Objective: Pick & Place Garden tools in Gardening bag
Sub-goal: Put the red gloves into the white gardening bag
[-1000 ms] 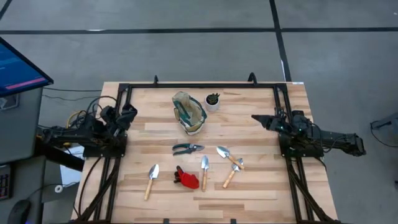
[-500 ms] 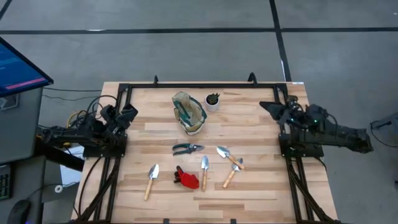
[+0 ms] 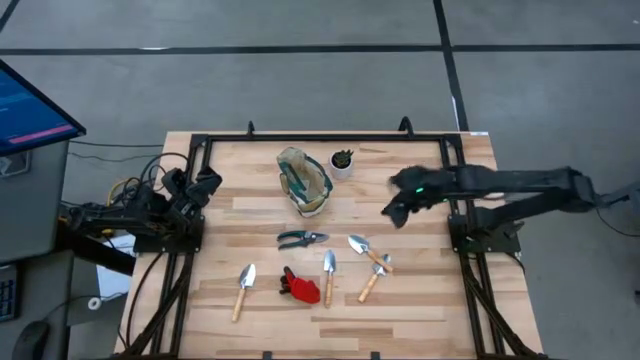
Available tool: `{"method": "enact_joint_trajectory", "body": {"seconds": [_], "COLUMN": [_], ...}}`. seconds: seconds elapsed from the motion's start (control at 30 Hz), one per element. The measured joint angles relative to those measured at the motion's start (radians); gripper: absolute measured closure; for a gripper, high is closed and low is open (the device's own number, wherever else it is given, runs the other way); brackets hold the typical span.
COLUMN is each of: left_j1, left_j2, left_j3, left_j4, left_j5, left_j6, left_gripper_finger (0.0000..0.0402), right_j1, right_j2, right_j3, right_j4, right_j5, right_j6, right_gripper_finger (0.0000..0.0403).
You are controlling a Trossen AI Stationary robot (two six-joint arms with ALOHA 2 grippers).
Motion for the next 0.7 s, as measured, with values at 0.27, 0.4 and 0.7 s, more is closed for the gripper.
{"method": "enact_joint_trajectory", "body": {"seconds": [0.27,0.4,0.7], "left_j1": [0.0,0.0,0.0], "left_j2": [0.045,0.089,0.171], "left_j3": [0.0,0.0,0.0], "left_j4": [-0.002,-0.003,0.001], "left_j5": [0.0,0.0,0.002], "left_j6": [0.0,-0.026,-0.06], "left_gripper_finger": [0.0339,0.0339,0.034], "right_j1": [0.118,0.139,0.189], "right_j2": [0.318,0.432,0.638], "right_j3": [0.126,0.248,0.559], "right_j4": [-0.045,-0.023,-0.01], "right_j5": [-0.02,-0.02,-0.02], "right_j6": [-0.081,-0.265,-0.562], "right_gripper_finger": [0.0159,0.0159,0.0158]}}
